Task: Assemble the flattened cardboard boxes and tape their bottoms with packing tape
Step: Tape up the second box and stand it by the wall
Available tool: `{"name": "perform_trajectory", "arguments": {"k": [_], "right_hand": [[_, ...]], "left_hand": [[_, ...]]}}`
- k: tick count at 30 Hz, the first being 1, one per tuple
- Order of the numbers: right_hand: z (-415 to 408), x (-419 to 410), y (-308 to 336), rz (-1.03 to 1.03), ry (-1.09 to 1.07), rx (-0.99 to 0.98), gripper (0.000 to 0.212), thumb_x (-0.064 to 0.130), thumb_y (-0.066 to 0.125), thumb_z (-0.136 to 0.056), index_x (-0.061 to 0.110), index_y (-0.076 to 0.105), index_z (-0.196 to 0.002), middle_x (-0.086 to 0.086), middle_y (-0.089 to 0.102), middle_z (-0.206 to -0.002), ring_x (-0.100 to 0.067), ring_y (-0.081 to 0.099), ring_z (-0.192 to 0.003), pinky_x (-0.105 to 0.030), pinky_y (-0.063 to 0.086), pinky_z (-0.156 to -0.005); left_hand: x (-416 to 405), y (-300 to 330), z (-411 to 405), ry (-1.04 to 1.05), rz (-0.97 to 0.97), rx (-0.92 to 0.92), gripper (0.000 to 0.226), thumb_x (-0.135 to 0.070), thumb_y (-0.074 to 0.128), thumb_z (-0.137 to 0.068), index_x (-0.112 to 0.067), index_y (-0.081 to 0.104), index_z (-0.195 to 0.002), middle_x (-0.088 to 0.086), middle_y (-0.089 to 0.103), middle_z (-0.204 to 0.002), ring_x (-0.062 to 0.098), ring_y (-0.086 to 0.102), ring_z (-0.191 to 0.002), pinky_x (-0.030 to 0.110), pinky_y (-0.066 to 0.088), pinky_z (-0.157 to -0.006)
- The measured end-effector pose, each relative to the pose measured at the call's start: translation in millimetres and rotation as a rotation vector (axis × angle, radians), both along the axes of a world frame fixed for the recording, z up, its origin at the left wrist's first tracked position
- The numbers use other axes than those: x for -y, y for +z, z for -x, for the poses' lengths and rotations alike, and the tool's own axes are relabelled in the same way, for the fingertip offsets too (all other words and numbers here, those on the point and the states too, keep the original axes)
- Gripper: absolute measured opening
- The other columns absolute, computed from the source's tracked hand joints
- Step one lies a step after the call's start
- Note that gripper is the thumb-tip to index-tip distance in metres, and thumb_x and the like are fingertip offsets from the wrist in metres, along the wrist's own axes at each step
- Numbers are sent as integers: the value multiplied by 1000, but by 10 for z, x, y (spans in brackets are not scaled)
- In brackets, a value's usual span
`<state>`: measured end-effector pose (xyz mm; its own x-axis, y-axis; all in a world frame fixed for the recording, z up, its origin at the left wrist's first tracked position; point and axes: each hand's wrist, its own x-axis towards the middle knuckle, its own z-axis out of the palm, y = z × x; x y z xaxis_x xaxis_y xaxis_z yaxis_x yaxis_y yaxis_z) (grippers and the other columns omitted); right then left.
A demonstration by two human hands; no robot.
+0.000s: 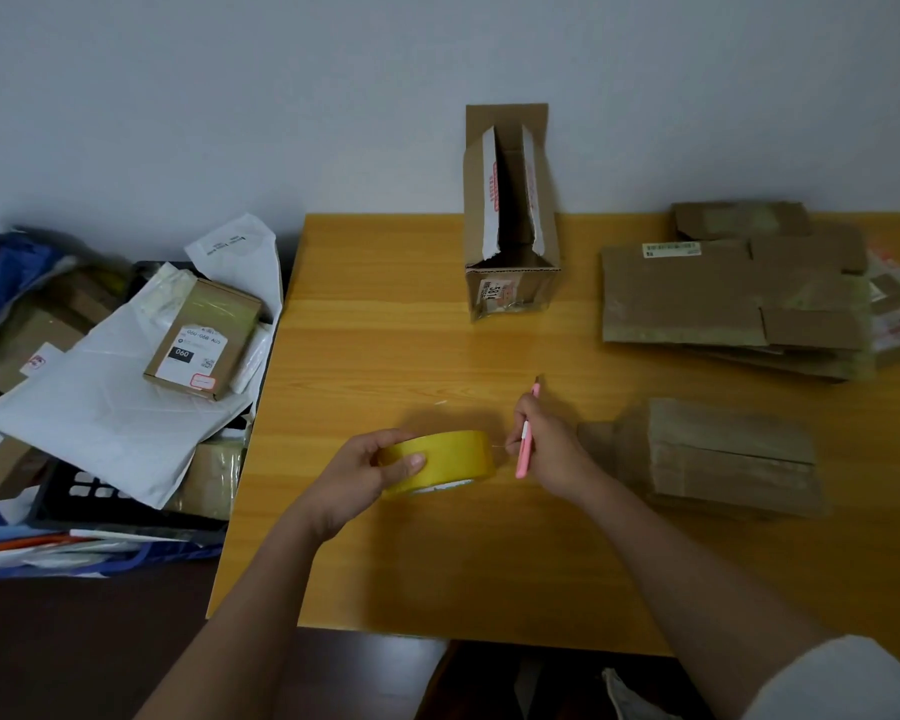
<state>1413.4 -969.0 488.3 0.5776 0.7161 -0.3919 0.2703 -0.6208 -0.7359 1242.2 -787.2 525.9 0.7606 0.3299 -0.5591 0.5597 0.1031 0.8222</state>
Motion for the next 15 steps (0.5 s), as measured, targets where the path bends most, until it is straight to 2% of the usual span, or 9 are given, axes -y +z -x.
{"name": "perform_trajectory", "arguments": {"k": [2, 4, 6, 8, 9, 11, 13, 15], "right_hand": [[-12, 43, 16, 18, 5, -20, 20, 3, 56, -92, 17, 42, -93, -6, 62, -85, -15, 59, -72, -35, 54, -68], [-30, 28, 104, 12, 6, -5, 24, 1, 57, -90, 18, 41, -93, -3, 60, -85, -18, 64, -78, -36, 56, -72], [-54, 17, 192, -1, 24, 1, 23, 1, 57, -91, 17, 41, -95, -1, 60, -87, -16, 65, -82, -26, 54, -69], [-52, -24, 322, -28, 59, 14, 11, 8, 53, -96, 14, 44, -94, 0, 58, -84, -10, 59, -73, -13, 47, -60], [-46, -31, 378, -46, 78, 65, 12, 16, 48, -99, 13, 45, -88, -2, 57, -80, -8, 55, -65, -12, 44, -55], [-49, -17, 427, -62, 37, 200, 29, 27, 43, -99, 13, 45, -75, -9, 51, -79, -12, 51, -56, -21, 43, -53], [-51, 31, 411, -69, -1, 127, 30, 33, 43, -97, 16, 45, -73, -11, 48, -85, -18, 54, -57, -28, 43, -60], [-60, 92, 506, -51, -104, 30, 31, 34, 43, -97, 16, 46, -72, -10, 44, -82, -19, 55, -55, -32, 44, -63]], "left_hand": [[12, 3, 1, 20, 17, -5, 23, -19, 67, -89, -17, 68, -112, 3, 69, -106, 16, 65, -98, 22, 52, -79], [4, -8, 30, 52, 29, -17, 26, -26, 73, -86, -16, 69, -109, 4, 68, -104, 20, 64, -99, 28, 50, -84], [0, -22, 88, 73, 59, -6, 41, -45, 73, -76, -13, 71, -102, 5, 67, -97, 22, 62, -95, 36, 46, -87], [29, -5, 118, 84, 76, -14, 46, -52, 70, -75, -11, 72, -97, 3, 68, -92, 19, 62, -93, 36, 45, -89], [44, 2, 120, 84, 70, -26, 44, -51, 71, -77, -11, 74, -96, 2, 70, -93, 17, 63, -95, 34, 44, -91], [72, 42, 100, 57, 36, -53, 41, -48, 74, -78, -10, 76, -95, 1, 73, -96, 14, 63, -99, 30, 42, -93], [84, 95, 46, 3, 18, -61, 49, -51, 76, -74, -6, 74, -93, 0, 69, -91, 14, 61, -97, 27, 40, -89], [108, 147, -37, -22, -4, -65, 52, -53, 73, -73, -4, 71, -91, -4, 64, -85, 12, 59, -91, 25, 39, -82]]}}
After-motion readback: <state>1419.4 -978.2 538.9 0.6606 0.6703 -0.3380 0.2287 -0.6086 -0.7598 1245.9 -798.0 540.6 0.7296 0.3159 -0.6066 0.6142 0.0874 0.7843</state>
